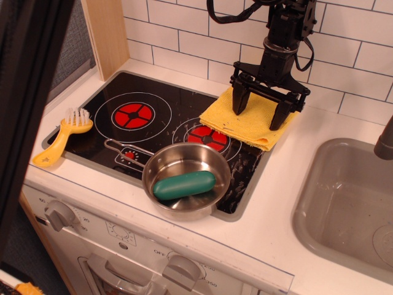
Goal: PLACE THE YELLOW CLOTH AT THE RIGHT SIDE OF THE STOVE
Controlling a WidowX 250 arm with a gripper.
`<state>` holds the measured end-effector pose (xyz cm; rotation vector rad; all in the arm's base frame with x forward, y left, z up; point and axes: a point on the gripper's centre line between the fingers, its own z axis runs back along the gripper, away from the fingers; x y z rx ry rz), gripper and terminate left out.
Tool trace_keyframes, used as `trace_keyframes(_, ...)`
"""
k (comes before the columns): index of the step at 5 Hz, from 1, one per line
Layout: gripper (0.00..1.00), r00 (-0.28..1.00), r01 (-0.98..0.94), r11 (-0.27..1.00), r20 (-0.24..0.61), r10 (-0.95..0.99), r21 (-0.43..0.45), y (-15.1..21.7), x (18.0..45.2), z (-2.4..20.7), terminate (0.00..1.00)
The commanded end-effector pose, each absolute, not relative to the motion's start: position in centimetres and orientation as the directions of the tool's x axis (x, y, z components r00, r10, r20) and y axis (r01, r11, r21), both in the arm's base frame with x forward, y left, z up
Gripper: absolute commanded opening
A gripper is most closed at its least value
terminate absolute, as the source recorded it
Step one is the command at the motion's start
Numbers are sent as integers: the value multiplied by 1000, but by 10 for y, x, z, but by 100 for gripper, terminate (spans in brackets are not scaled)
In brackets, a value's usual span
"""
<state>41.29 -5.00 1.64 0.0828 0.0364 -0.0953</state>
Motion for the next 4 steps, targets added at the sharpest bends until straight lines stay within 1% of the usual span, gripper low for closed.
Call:
trace_keyframes(1,100,969,183,976,143,-199,120,-64,423,107,0)
trace_keyframes(2,100,969,189,977,143,-203,101,-66,416,116,0)
trace_keyframes(3,100,969,189,977,143,-203,101,-66,416,116,0)
trace_keyframes(4,100,969,189,977,143,-203,101,-66,416,116,100)
